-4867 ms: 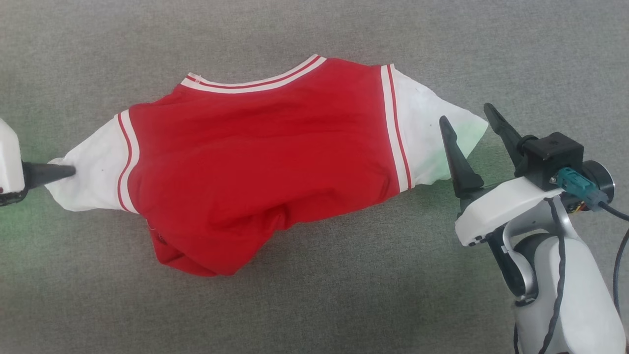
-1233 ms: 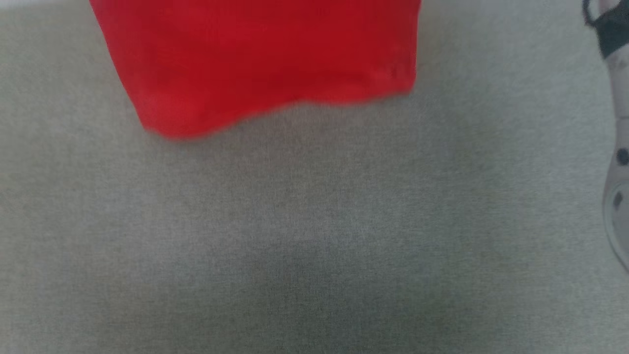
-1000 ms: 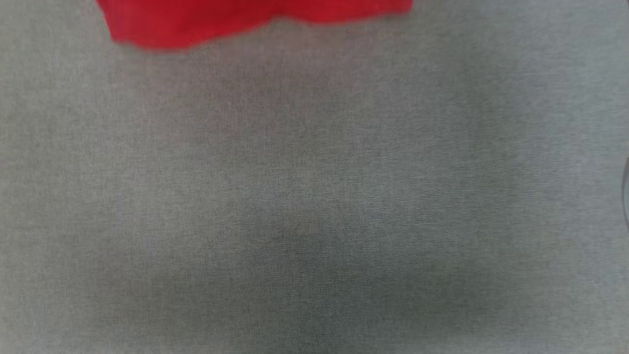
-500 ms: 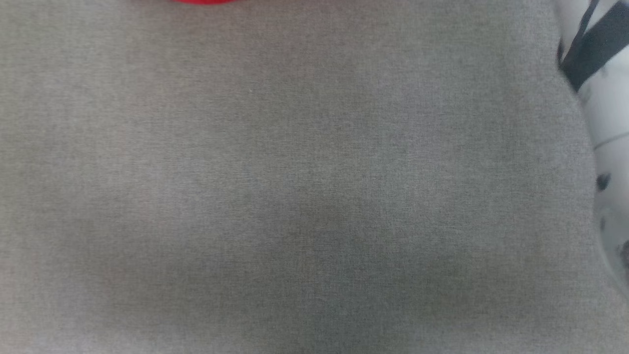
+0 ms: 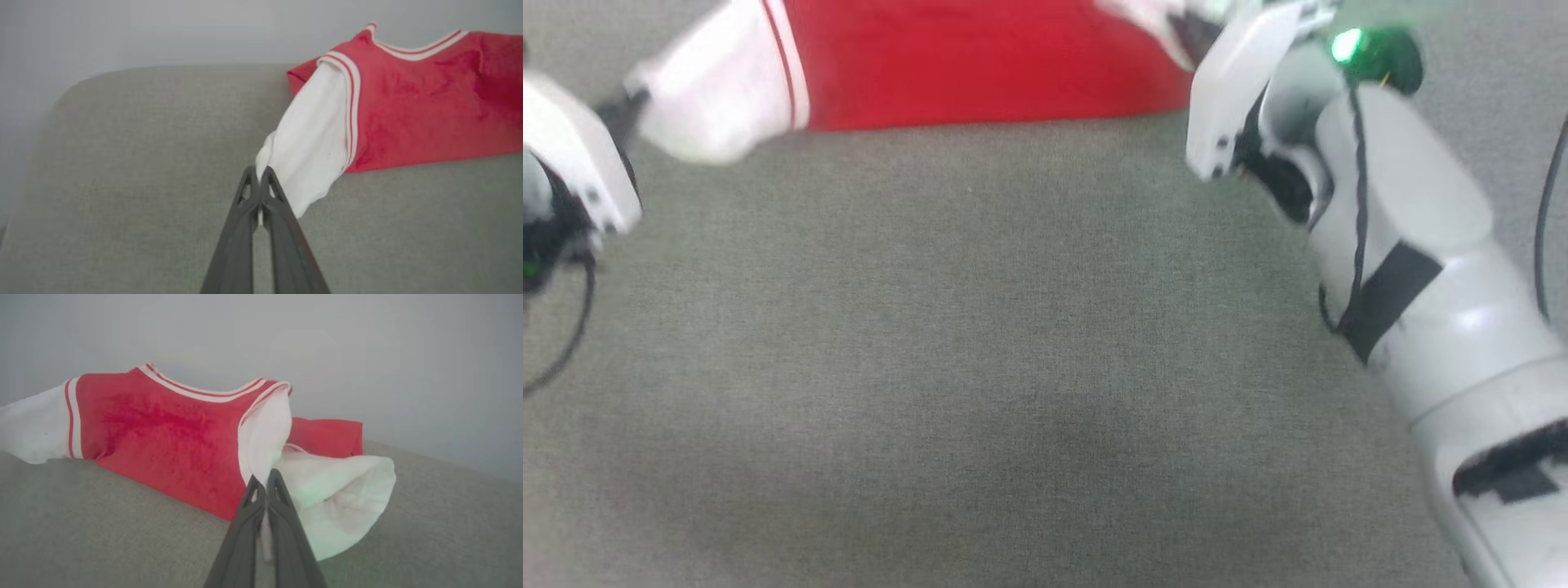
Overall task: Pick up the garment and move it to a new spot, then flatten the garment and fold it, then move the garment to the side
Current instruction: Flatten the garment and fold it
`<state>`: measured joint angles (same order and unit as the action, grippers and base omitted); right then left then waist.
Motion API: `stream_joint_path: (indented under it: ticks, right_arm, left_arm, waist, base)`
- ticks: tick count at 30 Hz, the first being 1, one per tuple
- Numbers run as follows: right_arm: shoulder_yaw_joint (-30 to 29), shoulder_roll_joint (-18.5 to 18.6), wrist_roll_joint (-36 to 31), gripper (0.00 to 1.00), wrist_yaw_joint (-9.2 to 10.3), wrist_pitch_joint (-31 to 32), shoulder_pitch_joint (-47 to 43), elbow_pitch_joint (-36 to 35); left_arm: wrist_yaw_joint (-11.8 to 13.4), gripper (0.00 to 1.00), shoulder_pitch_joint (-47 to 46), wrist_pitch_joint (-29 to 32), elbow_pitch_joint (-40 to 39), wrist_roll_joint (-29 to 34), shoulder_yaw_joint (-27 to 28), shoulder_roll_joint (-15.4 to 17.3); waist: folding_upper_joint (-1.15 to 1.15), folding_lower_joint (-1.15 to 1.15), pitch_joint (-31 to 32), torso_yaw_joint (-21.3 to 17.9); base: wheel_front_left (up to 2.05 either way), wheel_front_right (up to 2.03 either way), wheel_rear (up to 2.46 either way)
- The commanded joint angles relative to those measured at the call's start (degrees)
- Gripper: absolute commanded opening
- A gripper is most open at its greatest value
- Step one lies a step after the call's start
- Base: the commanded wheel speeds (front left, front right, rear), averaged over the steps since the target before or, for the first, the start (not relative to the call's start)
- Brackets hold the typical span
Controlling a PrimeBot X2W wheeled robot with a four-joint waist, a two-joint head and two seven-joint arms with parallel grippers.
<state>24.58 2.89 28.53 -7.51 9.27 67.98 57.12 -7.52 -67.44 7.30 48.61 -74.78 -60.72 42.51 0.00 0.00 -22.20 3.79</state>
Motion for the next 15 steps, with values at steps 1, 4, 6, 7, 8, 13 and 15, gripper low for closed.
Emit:
stream_joint_path:
  ticks: [1,4,6,7,8,13,15]
  right_arm:
    - [0.7,0.7,1.1,0.0,0.04,1.6,-2.8,-1.5]
    - [2.2,2.5,4.0,0.0,0.04,5.2,-8.1,-6.0]
    - [3.2,4.1,5.8,0.0,0.04,7.6,-11.8,-10.0]
    - [3.8,5.3,6.3,0.0,0.04,8.7,-13.8,-12.1]
    - [4.3,6.7,6.9,0.0,0.04,9.8,-15.8,-14.4]
    - [4.4,11.9,8.3,0.0,0.04,13.7,-23.9,-23.0]
    - [3.7,14.4,8.0,0.0,0.04,15.5,-27.7,-26.7]
  left_arm:
    - [0.1,0.0,2.3,0.9,-0.9,-1.3,-0.1,0.8]
    - [0.1,0.0,6.6,1.8,-3.7,-2.7,-1.0,2.3]
    - [0.1,0.0,9.5,1.9,-5.4,-3.7,-1.4,3.6]
    - [0.1,0.0,10.8,1.6,-6.4,-3.5,-1.8,4.3]
    - [0.1,0.0,12.2,1.6,-7.2,-3.9,-2.1,5.1]
    - [0.6,0.0,17.5,0.7,-10.6,-4.6,-3.1,7.7]
    - [1.8,0.0,20.4,-0.2,-12.4,-5.5,-3.2,9.0]
  waist:
    - [0.0,0.0,1.6,-0.1]
    - [0.0,0.0,3.1,0.0]
    - [0.0,0.0,3.8,-0.2]
    - [0.0,0.0,4.2,-0.2]
    - [0.0,0.0,4.4,-0.2]
    - [0.0,0.0,5.6,-0.5]
    - [0.0,0.0,6.1,-0.8]
  base:
    - [0.0,0.0,0.0]
    - [0.0,0.0,0.0]
    - [0.0,0.0,0.0]
    - [0.0,0.0,0.0]
    - [0.0,0.0,0.0]
    - [0.0,0.0,0.0]
    - [0.0,0.0,0.0]
